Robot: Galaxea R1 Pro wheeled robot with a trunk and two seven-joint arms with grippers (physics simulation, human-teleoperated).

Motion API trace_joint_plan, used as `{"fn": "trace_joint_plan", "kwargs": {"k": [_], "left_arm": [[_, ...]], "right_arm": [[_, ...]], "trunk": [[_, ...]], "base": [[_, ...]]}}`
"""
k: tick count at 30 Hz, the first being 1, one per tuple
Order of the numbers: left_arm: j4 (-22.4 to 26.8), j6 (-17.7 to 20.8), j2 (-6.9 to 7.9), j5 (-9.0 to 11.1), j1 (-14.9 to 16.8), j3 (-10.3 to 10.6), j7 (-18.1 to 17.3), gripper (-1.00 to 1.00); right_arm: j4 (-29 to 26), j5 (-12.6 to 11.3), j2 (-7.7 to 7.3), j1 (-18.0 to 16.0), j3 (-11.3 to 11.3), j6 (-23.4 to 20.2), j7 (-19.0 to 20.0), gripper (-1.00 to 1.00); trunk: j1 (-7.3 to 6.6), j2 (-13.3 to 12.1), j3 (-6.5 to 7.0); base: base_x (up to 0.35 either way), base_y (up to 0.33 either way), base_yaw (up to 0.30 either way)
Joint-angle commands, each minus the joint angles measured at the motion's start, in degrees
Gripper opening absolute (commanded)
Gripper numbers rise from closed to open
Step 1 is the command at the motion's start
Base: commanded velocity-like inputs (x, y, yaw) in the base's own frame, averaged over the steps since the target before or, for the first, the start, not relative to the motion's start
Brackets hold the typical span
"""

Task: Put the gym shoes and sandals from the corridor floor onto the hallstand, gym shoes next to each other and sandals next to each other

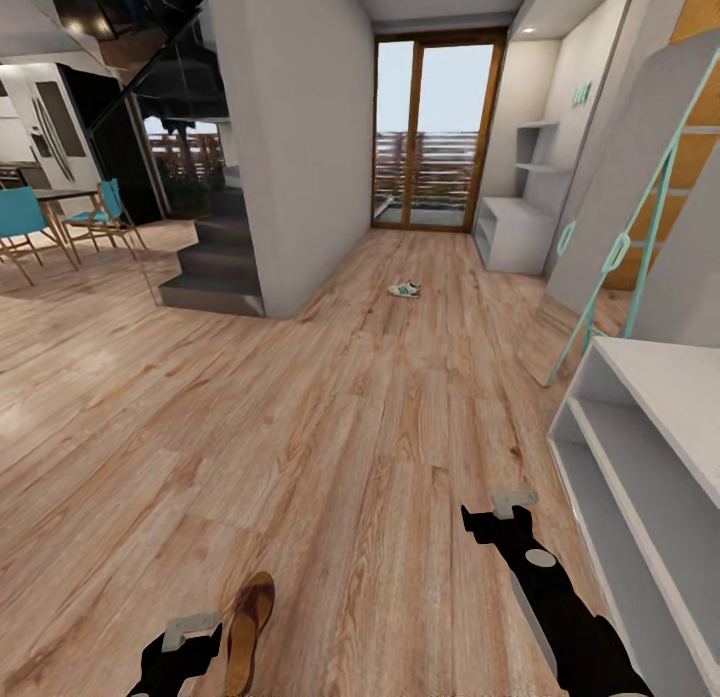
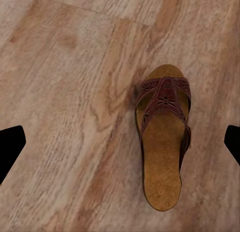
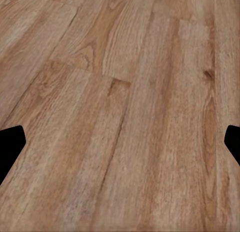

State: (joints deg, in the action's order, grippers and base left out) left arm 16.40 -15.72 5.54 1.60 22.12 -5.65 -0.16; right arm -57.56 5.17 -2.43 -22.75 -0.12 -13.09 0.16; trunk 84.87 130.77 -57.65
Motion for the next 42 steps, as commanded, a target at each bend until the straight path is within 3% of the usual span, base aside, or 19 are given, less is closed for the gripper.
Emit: {"fn": "trace_joint_plan", "kwargs": {"k": [1, 28, 42], "left_arm": [[0.0, -0.2, -0.01, 0.2, 0.0, -0.1, 0.0, 1.0], [0.0, -0.2, -0.01, 0.2, 0.0, -0.1, 0.0, 1.0], [0.2, -0.1, 0.26, 0.2, 0.0, 0.0, -0.5, 1.0]], "right_arm": [[-0.1, 0.5, 0.01, 0.0, 0.0, -0.4, 0.0, 1.0], [-0.1, 0.5, 0.06, 0.0, 0.1, -0.4, -0.1, 1.0], [-0.6, 0.5, 0.08, 0.0, 0.2, -0.4, 0.0, 1.0]], "trunk": [[0.21, 0.4, -0.26], [6.14, 11.3, -5.16], [6.14, 11.3, -5.16]], "base": [[0.0, 0.0, -0.032], [0.0, 0.0, -0.078], [0.0, 0.0, -0.001]]}}
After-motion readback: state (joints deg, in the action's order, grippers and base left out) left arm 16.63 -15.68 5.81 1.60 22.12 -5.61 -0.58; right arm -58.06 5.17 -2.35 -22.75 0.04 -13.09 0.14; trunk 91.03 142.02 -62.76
